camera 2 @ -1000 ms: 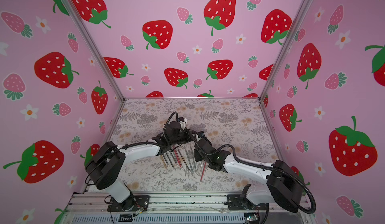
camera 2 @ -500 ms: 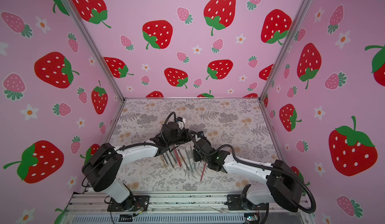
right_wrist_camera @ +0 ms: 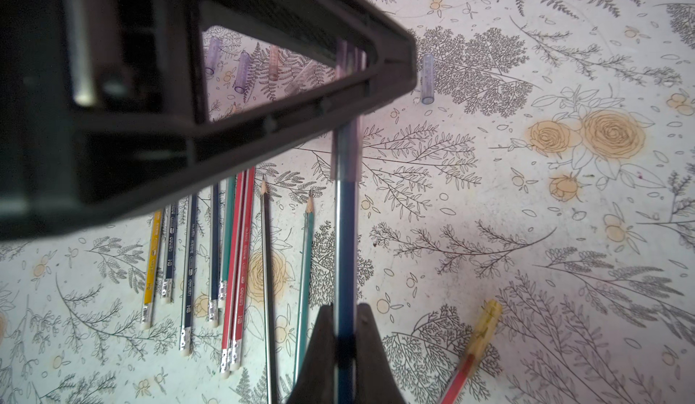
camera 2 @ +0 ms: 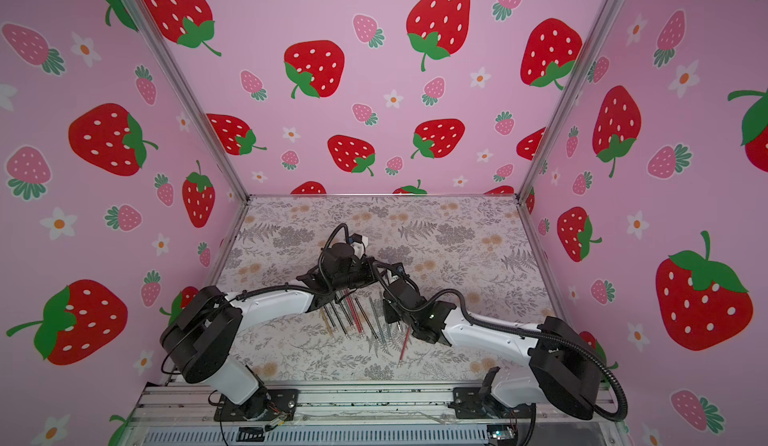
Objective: Remove the protective cover of the pencils
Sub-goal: Remove the protective sleeve from the pencil.
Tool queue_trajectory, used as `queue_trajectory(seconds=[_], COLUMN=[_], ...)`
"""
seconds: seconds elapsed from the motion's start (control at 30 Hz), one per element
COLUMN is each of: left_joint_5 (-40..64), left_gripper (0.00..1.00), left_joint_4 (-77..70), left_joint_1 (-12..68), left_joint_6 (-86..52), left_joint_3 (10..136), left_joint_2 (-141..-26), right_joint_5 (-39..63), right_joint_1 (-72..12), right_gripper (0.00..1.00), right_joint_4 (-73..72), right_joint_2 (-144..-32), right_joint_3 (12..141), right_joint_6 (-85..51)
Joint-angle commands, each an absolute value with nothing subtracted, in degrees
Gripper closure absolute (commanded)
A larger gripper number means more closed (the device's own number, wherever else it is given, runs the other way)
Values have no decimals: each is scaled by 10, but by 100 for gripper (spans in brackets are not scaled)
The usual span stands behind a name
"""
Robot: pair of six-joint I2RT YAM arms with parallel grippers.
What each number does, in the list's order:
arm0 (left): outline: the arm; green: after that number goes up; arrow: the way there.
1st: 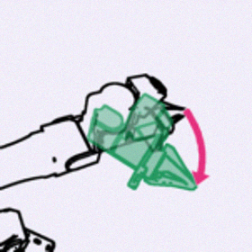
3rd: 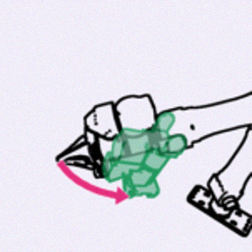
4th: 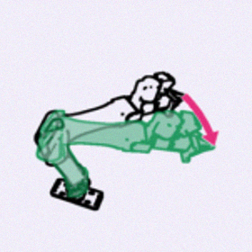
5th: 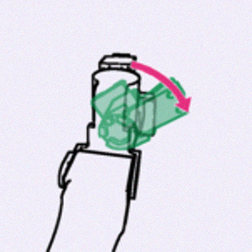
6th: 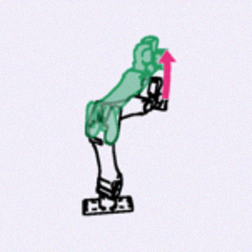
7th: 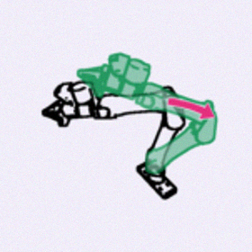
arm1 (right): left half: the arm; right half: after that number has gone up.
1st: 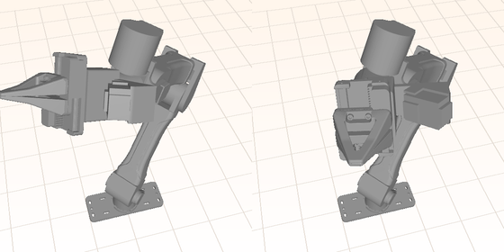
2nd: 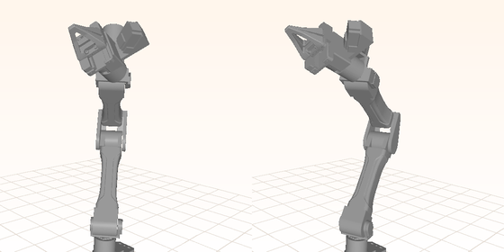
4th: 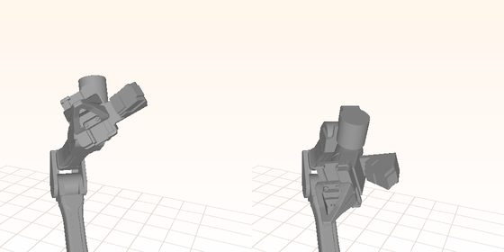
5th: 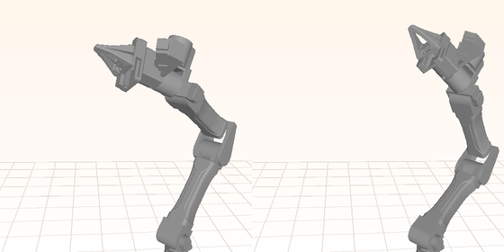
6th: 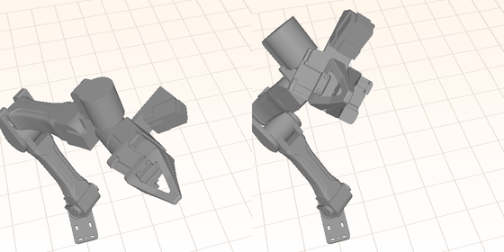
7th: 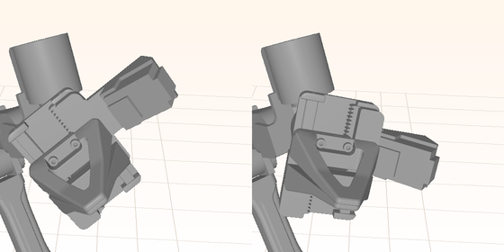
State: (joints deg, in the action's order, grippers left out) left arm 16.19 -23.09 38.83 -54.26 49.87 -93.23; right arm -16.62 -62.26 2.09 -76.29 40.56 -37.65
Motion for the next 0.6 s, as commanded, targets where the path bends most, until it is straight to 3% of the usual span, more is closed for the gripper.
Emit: queue_trajectory(seconds=[0.0,0.57], left_joint_5=[148,166], left_gripper=[100,100], left_joint_4=[-242,-255], left_joint_1=[370,305], left_joint_6=[-546,-568], left_joint_3=[490,494], left_joint_2=[-916,-933], right_joint_5=[-167,-161], right_joint_1=[-636,-649], right_gripper=[100,100], right_joint_4=[13,3], right_joint_2=[-765,-795], right_joint_3=[418,425], right_joint_6=[-367,-370])
